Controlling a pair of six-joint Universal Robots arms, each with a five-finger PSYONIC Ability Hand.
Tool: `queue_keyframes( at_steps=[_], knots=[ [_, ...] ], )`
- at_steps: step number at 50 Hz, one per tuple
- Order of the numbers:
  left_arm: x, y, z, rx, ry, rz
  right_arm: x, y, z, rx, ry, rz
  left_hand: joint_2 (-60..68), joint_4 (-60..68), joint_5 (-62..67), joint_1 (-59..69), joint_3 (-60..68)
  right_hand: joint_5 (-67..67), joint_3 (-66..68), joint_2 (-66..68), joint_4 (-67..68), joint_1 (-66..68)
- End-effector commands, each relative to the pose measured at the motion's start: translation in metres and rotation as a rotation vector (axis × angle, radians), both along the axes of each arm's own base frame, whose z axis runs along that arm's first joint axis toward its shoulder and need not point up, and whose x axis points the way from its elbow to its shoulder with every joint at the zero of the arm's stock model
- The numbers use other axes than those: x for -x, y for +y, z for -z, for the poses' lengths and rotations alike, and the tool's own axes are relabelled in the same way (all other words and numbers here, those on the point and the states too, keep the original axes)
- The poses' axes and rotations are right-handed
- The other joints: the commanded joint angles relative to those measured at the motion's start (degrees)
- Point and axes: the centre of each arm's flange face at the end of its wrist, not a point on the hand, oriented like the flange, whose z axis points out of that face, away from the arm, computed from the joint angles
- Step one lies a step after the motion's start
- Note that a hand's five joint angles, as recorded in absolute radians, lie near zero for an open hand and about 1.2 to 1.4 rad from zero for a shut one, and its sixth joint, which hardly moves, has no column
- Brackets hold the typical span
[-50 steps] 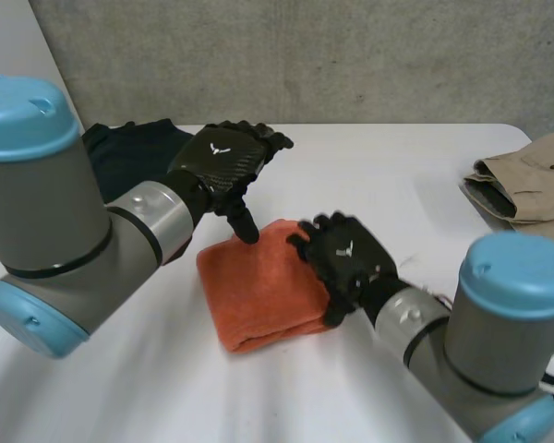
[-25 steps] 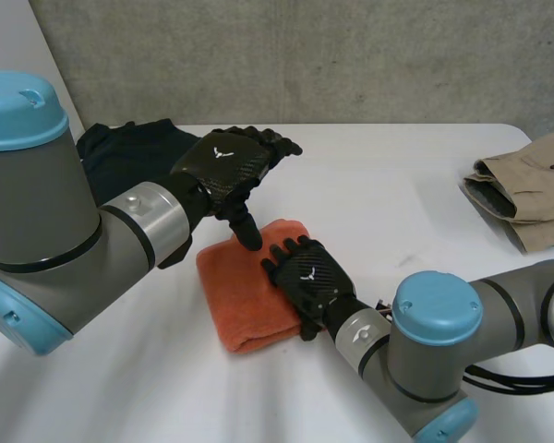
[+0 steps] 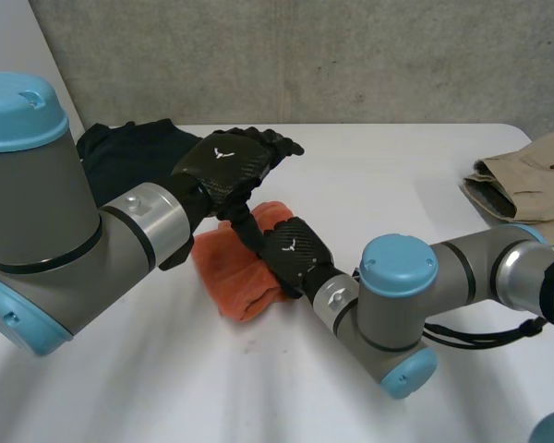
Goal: Fold the laundry.
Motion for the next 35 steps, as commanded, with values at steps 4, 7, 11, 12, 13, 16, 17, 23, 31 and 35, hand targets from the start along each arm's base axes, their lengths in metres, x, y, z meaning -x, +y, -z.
queue_keyframes(
  at_steps=[4,7,11,12,13,16,17,23,31,35],
  knots=[
    [-0.003,-0.001,-0.005,0.006,0.011,-0.009,0.006,-0.012,-0.021,-0.005,-0.014,0.025,-1.4,-1.3,-2.3,-0.2,-1.8,19.6,16.8,13.8,13.9,29.0],
    [-0.004,-0.001,-0.009,0.015,0.017,-0.012,0.039,-0.042,-0.028,-0.016,0.000,0.119,-1.5,-1.5,-2.5,-0.3,-1.9,19.6,16.8,13.8,13.9,29.0],
    [-0.006,-0.001,-0.012,0.021,0.022,-0.017,0.090,-0.075,-0.037,-0.049,0.013,0.206,-1.5,-1.5,-2.5,-0.3,-1.9,19.6,16.8,13.8,13.9,29.0],
    [-0.006,-0.001,-0.012,0.021,0.022,-0.017,0.097,-0.079,-0.038,-0.055,0.011,0.203,-1.5,-1.5,-2.5,-0.3,-1.9,19.6,16.8,13.8,13.9,29.0],
    [-0.006,-0.001,-0.012,0.018,0.025,-0.017,0.104,-0.083,-0.040,-0.056,0.010,0.198,-1.5,-1.5,-2.5,-0.3,-1.9,19.6,16.8,13.8,13.9,29.0],
    [-0.006,-0.001,-0.012,0.007,0.034,-0.018,0.131,-0.100,-0.046,-0.036,0.010,0.180,-1.5,-1.5,-2.5,-0.3,-1.9,19.6,16.8,13.8,13.9,29.0],
    [-0.006,-0.001,-0.012,0.000,0.041,-0.019,0.136,-0.105,-0.048,-0.027,0.010,0.174,-1.5,-1.5,-2.5,-0.3,-1.9,19.6,16.8,13.8,13.9,29.0],
    [-0.006,-0.001,-0.012,-0.012,0.054,-0.020,0.159,-0.140,-0.082,0.104,-0.035,0.134,-1.4,-1.3,-2.3,-0.2,-1.8,19.6,16.8,13.8,13.9,29.0],
    [-0.006,0.000,-0.011,-0.015,0.053,-0.020,0.212,-0.221,-0.177,0.350,-0.279,0.216,-1.4,-1.3,-2.3,-0.2,-1.8,19.6,16.8,13.8,13.9,29.0],
    [-0.006,0.000,-0.011,-0.015,0.055,-0.020,0.258,-0.248,-0.206,0.419,-0.395,0.250,-1.2,-1.1,-2.2,0.0,-1.6,19.6,16.8,13.8,13.9,29.0]
  ],
)
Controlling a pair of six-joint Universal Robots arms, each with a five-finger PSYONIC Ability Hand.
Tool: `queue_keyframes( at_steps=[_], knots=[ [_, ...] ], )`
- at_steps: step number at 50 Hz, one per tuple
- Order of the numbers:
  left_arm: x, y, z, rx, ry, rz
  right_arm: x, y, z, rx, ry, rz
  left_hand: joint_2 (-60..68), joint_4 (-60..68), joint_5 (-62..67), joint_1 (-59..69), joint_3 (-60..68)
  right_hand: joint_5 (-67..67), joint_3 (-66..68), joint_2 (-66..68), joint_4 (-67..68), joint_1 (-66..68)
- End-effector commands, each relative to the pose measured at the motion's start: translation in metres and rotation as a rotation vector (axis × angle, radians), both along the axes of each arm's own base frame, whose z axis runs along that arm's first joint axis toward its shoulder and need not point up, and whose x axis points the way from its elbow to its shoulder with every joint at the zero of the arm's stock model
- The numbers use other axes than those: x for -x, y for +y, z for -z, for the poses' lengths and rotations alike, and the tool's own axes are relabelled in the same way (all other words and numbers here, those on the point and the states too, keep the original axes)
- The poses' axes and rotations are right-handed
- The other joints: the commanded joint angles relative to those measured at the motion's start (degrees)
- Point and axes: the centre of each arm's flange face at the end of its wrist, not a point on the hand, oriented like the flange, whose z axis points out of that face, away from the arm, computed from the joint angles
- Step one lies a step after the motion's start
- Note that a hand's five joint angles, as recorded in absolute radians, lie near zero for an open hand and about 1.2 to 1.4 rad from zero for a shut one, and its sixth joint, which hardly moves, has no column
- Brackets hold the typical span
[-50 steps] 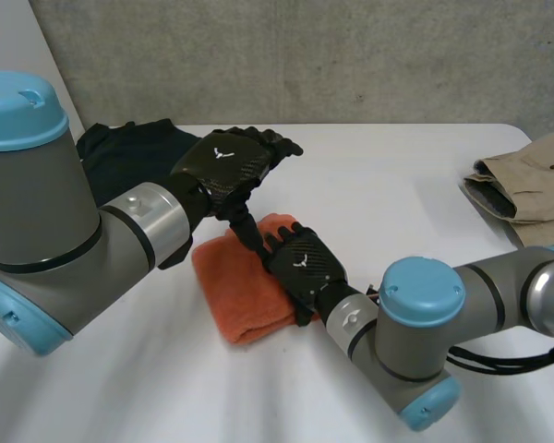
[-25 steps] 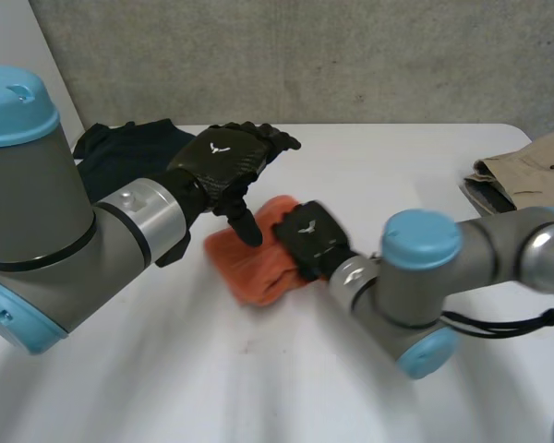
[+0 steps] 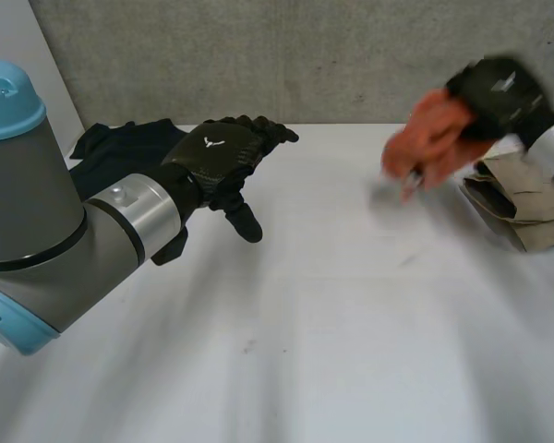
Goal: Fold the laundry.
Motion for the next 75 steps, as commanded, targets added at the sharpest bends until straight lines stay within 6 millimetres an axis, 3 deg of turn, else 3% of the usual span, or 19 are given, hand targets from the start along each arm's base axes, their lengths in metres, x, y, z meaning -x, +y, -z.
queue_keyframes(
  at_steps=[1,7,11,12,19,27,29,30,31,37,42,45,50,57,61,64,66,71,75],
  knots=[
    [0.000,0.001,0.001,-0.003,-0.001,0.001,0.080,-0.066,-0.074,0.202,-0.258,0.052,-1.2,-1.1,-2.2,0.0,-1.6,19.0,15.9,13.0,11.7,27.7],
    [0.000,0.001,0.001,-0.004,-0.002,0.003,0.128,-0.093,-0.060,0.206,-0.291,0.069,-1.2,-1.1,-2.2,0.0,-1.6,19.0,15.9,13.0,11.7,27.7],
    [0.001,0.002,0.001,-0.004,-0.002,0.004,0.161,-0.105,-0.020,0.131,-0.259,0.076,-1.2,-1.1,-2.2,0.0,-1.6,19.0,15.9,13.0,11.7,27.7],
    [0.001,0.002,0.001,-0.004,-0.002,0.006,0.173,-0.108,0.000,0.088,-0.252,0.076,-1.2,-1.1,-2.2,0.0,-1.6,19.0,15.9,13.0,11.7,27.7],
    [0.002,0.003,0.002,-0.006,-0.002,0.009,0.231,-0.107,0.075,-0.050,-0.264,0.150,-1.2,-1.1,-2.2,0.0,-1.6,19.0,15.9,13.0,11.7,27.7],
    [0.001,0.004,0.003,-0.010,-0.004,0.009,0.246,-0.088,0.120,-0.110,-0.224,0.173,-1.2,-1.1,-2.2,0.0,-1.6,19.0,15.9,13.0,11.7,27.7],
    [0.002,0.004,0.003,-0.010,-0.002,0.010,0.244,-0.085,0.122,-0.123,-0.224,0.174,-1.2,-1.1,-2.2,0.0,-1.6,11.2,8.1,5.3,4.0,19.9],
    [0.002,0.004,0.003,-0.009,-0.003,0.010,0.244,-0.084,0.121,-0.126,-0.223,0.175,-1.2,-1.1,-2.2,0.0,-1.6,-9.1,-12.3,-15.1,-16.4,-0.5],
    [0.002,0.005,0.003,-0.009,-0.003,0.012,0.243,-0.081,0.115,-0.126,-0.224,0.178,-1.2,-1.1,-2.2,0.0,-1.6,-51.0,-54.1,-57.0,-58.3,-42.3],
    [0.002,0.006,0.003,-0.013,-0.004,0.013,0.241,-0.069,0.072,-0.121,-0.236,0.229,-1.2,-1.1,-2.2,0.0,-1.6,-51.0,-54.1,-57.0,-58.3,-42.3],
    [0.003,0.007,0.003,-0.013,-0.004,0.016,0.280,-0.054,0.037,-0.095,-0.221,0.417,-1.4,-1.3,-2.3,-0.2,-1.8,-51.0,-54.1,-57.0,-58.3,-42.3],
    [0.003,0.008,0.001,-0.012,0.003,0.020,0.298,-0.049,0.032,-0.078,-0.170,0.522,-1.4,-1.3,-2.3,-0.2,-1.8,-51.0,-54.1,-57.0,-58.3,-42.3],
    [0.004,0.014,-0.006,-0.008,0.027,0.030,0.346,-0.037,0.021,-0.017,0.057,0.883,-1.5,-1.5,-2.5,-0.3,-1.9,-51.0,-54.1,-57.0,-58.3,-42.3],
    [0.007,0.030,-0.012,-0.010,0.049,0.155,0.367,-0.032,0.001,0.064,0.312,1.200,-1.4,-1.3,-2.3,-0.2,-1.8,-51.0,-54.1,-57.0,-58.3,-42.3],
    [0.009,0.040,-0.016,-0.011,0.062,0.237,0.346,-0.035,-0.021,0.119,0.272,1.199,-1.4,-1.3,-2.3,-0.2,-1.8,-51.0,-54.1,-57.0,-58.3,-42.3],
    [0.009,0.045,-0.016,-0.013,0.063,0.269,0.307,-0.034,-0.055,0.189,0.199,1.135,-1.5,-1.5,-2.5,-0.3,-1.9,-51.0,-54.1,-57.0,-58.3,-42.3],
    [0.008,0.046,-0.016,-0.014,0.063,0.277,0.273,-0.031,-0.072,0.215,0.129,1.064,-1.5,-1.5,-2.5,-0.3,-1.9,-51.0,-54.1,-57.0,-58.3,-42.3],
    [0.008,0.045,-0.018,-0.002,0.068,0.276,0.203,-0.019,-0.079,0.184,-0.011,0.880,-1.5,-1.5,-2.5,-0.3,-1.9,-51.0,-54.1,-57.0,-58.3,-42.3],
    [0.008,0.041,-0.019,0.018,0.077,0.261,0.130,0.012,-0.091,0.152,-0.118,0.633,-1.5,-1.5,-2.5,-0.3,-1.9,-51.0,-54.1,-57.0,-58.3,-42.3]
  ],
)
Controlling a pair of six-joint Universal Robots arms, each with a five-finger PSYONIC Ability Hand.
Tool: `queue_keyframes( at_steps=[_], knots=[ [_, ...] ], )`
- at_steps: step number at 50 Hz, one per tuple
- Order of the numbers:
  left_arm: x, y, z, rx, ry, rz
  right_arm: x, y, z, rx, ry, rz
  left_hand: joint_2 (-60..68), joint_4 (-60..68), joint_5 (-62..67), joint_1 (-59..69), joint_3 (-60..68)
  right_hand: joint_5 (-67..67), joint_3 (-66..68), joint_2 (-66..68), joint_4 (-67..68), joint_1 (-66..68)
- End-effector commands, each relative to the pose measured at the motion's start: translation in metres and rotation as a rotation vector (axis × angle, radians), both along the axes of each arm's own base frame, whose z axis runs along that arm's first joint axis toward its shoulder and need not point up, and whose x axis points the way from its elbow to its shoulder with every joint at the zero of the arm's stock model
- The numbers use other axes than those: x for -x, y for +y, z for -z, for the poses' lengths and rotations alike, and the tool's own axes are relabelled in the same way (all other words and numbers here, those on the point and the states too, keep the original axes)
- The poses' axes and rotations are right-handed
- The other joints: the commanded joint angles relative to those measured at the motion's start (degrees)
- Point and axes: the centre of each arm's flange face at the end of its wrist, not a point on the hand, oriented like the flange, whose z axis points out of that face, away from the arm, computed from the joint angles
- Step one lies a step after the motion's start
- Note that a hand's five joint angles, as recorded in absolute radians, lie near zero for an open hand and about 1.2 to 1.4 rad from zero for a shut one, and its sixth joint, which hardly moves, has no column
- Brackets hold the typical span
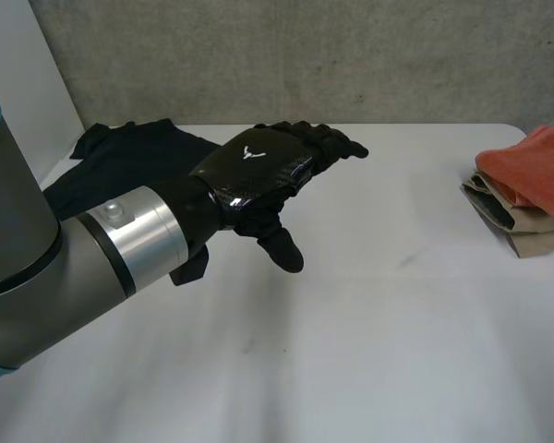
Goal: Fold the laundry.
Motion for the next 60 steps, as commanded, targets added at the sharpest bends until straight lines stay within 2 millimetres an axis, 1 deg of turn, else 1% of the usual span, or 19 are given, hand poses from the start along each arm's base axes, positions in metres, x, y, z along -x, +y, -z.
queue_keyframes(
  at_steps=[1,3,4,5,9,10,11,12,13,16,20,22,25,26,29,33,37,48,60],
  knots=[
    [-0.001,-0.006,-0.002,0.030,0.017,-0.024,-0.146,0.057,-0.017,0.009,-0.186,-0.512,-1.5,-1.5,-2.5,-0.3,-1.9,-3.8,-2.7,-3.0,-3.7,-1.9],
    [-0.001,-0.012,-0.005,0.055,0.032,-0.041,-0.170,0.075,-0.011,-0.024,-0.200,-0.627,-1.5,-1.5,-2.5,-0.3,-1.9,-3.8,-2.7,-3.0,-3.7,-1.9],
    [-0.002,-0.016,-0.006,0.068,0.038,-0.056,-0.194,0.094,-0.001,-0.071,-0.205,-0.738,-1.5,-1.5,-2.5,-0.3,-1.9,-3.8,-2.7,-3.0,-3.7,-1.9],
    [-0.004,-0.021,-0.008,0.082,0.046,-0.081,-0.204,0.103,0.006,-0.098,-0.202,-0.790,-1.5,-1.5,-2.5,-0.3,-1.9,-3.8,-2.7,-3.0,-3.7,-1.9],
    [-0.022,-0.055,-0.015,0.157,0.082,-0.254,-0.252,0.151,0.044,-0.225,-0.184,-1.008,-1.7,-1.7,-2.7,-0.5,-2.2,-3.8,-2.7,-3.0,-3.7,-1.9],
    [-0.034,-0.074,-0.019,0.190,0.102,-0.347,-0.261,0.161,0.052,-0.250,-0.179,-1.046,-1.7,-1.7,-2.7,-0.5,-2.2,-3.8,-2.7,-3.0,-3.7,-1.9],
    [-0.038,-0.080,-0.020,0.201,0.106,-0.369,-0.278,0.181,0.070,-0.304,-0.159,-1.098,-1.7,-1.7,-2.7,-0.5,-2.2,-3.8,-2.7,-3.0,-3.7,-1.9],
    [-0.049,-0.098,-0.023,0.240,0.124,-0.431,-0.281,0.185,0.073,-0.315,-0.155,-1.103,-1.7,-1.7,-2.7,-0.5,-2.2,-3.8,-2.7,-3.0,-3.7,-1.9],
    [-0.057,-0.111,-0.023,0.267,0.132,-0.467,-0.288,0.197,0.090,-0.365,-0.138,-1.110,-1.7,-1.7,-2.7,-0.5,-2.2,-3.8,-2.7,-3.0,-3.7,-1.9],
    [-0.077,-0.155,-0.008,0.295,0.122,-0.543,-0.289,0.203,0.119,-0.449,-0.106,-1.057,-1.7,-1.6,-2.7,-0.5,-2.1,-3.8,-2.7,-3.0,-3.7,-1.9],
    [-0.109,-0.209,0.022,0.277,0.072,-0.609,-0.282,0.203,0.140,-0.501,-0.054,-0.980,-1.0,-1.0,-2.0,0.2,-1.4,-3.8,-2.7,-3.0,-3.7,-1.9],
    [-0.123,-0.235,0.050,0.237,0.033,-0.613,-0.280,0.203,0.143,-0.511,-0.043,-0.967,-0.8,-0.8,-1.8,0.3,-1.3,-3.8,-2.7,-3.0,-3.7,-1.9],
    [-0.138,-0.257,0.078,0.219,-0.018,-0.616,-0.279,0.205,0.146,-0.524,-0.041,-0.957,-0.5,-0.5,-1.5,0.7,-0.9,-3.8,-2.7,-3.0,-3.7,-1.9],
    [-0.147,-0.270,0.095,0.223,-0.061,-0.627,-0.279,0.205,0.146,-0.524,-0.041,-0.957,-0.2,-0.1,-1.2,1.0,-0.6,-3.8,-2.7,-3.0,-3.7,-1.9],
    [-0.167,-0.288,0.122,0.234,-0.147,-0.661,-0.278,0.205,0.148,-0.528,-0.043,-0.954,0.0,0.0,-1.0,1.2,-0.4,-3.8,-2.7,-3.0,-3.7,-1.9],
    [-0.186,-0.297,0.147,0.214,-0.241,-0.684,-0.278,0.207,0.150,-0.536,-0.045,-0.954,0.8,0.9,-0.1,2.0,0.4,-3.8,-2.7,-3.0,-3.7,-1.9],
    [-0.189,-0.292,0.160,0.179,-0.306,-0.672,-0.278,0.207,0.151,-0.539,-0.045,-0.955,0.8,0.9,-0.1,2.0,0.4,-3.8,-2.7,-3.0,-3.7,-1.9],
    [-0.188,-0.268,0.163,0.089,-0.382,-0.645,-0.279,0.206,0.161,-0.566,-0.046,-0.959,3.0,3.1,2.0,4.2,2.6,-3.8,-2.7,-3.0,-3.7,-1.9],
    [-0.197,-0.277,0.183,0.168,-0.536,-0.725,-0.277,0.204,0.162,-0.568,-0.048,-0.949,8.4,8.5,7.4,9.6,8.0,-3.8,-2.7,-3.0,-3.7,-1.9]
  ],
)
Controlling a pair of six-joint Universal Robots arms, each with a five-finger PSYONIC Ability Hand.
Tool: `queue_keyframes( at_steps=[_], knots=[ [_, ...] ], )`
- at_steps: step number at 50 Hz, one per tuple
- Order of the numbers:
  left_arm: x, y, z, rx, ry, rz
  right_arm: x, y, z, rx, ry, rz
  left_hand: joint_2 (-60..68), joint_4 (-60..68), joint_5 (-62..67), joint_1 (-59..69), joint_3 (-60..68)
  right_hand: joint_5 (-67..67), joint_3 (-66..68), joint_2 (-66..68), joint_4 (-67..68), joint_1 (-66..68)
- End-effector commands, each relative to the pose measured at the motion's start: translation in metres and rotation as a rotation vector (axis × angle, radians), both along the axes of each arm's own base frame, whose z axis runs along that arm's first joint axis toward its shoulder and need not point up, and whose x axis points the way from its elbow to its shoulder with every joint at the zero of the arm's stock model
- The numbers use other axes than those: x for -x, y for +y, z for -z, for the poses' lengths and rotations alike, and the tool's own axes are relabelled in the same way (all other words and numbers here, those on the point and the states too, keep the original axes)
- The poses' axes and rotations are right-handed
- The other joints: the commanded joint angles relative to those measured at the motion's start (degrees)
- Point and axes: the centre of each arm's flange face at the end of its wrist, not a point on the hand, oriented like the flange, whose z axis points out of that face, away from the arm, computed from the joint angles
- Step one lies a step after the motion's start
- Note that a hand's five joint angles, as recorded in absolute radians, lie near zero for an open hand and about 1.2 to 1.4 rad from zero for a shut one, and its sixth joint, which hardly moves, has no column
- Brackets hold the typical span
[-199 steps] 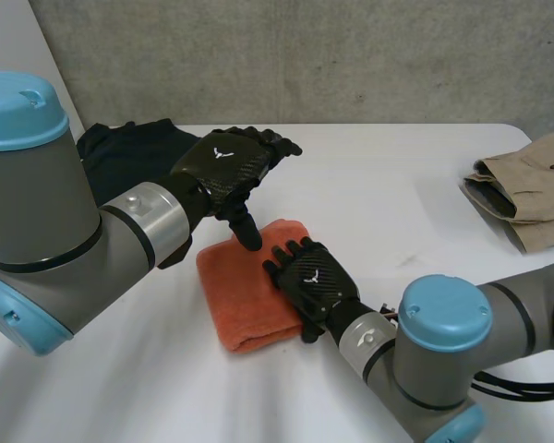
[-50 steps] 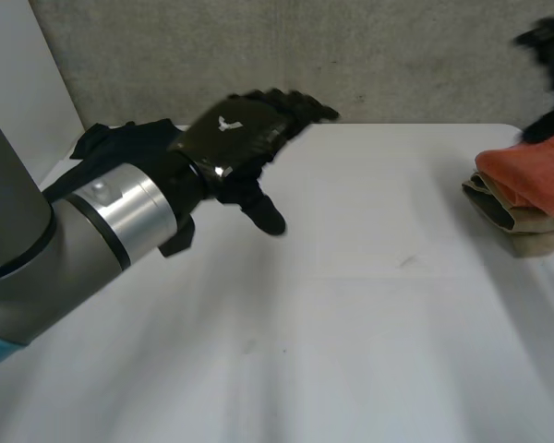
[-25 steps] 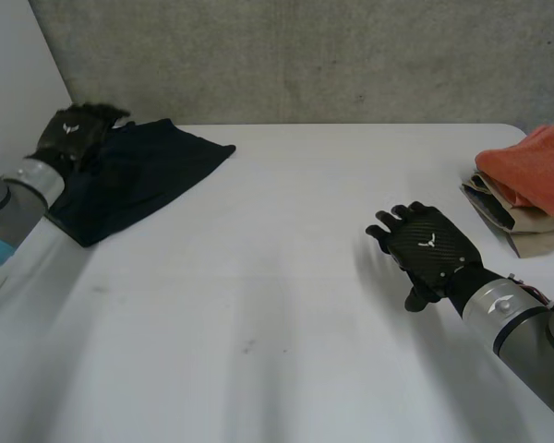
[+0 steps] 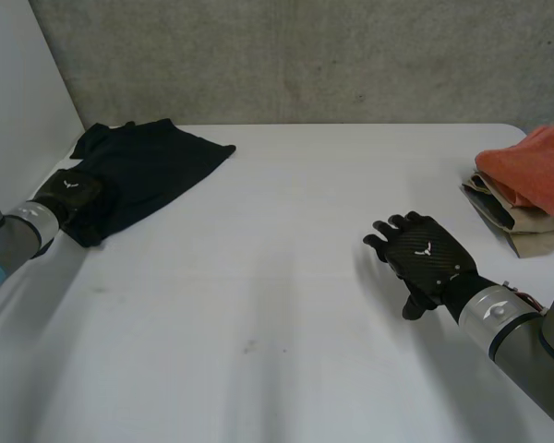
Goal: Fold the laundry.
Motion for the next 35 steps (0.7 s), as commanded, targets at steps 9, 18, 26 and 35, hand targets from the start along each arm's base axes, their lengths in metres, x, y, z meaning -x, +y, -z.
queue_keyframes(
  at_steps=[9,18,26,35],
  knots=[
    [-0.009,-0.015,0.019,0.076,-0.185,-0.063,0.002,-0.002,0.003,-0.008,0.004,0.009,13.8,14.0,14.1,13.6,14.1,-3.7,-2.4,-3.0,-3.7,-1.9],
    [-0.006,-0.022,0.018,0.140,-0.185,-0.063,0.002,-0.002,0.007,-0.020,0.007,0.009,48.2,48.5,48.5,48.0,48.5,-3.7,-2.4,-3.0,-3.7,-1.9],
    [0.016,-0.019,0.007,0.210,-0.186,-0.051,0.002,-0.002,0.008,-0.020,0.012,0.020,65.9,66.2,66.2,65.8,66.2,-3.7,-2.4,-3.0,-3.7,-1.9],
    [0.055,0.014,-0.041,0.226,-0.048,-0.047,0.006,-0.009,0.005,-0.003,0.021,0.069,65.9,66.2,66.2,65.8,66.2,-3.7,-2.4,-3.0,-3.7,-1.9]
  ],
)
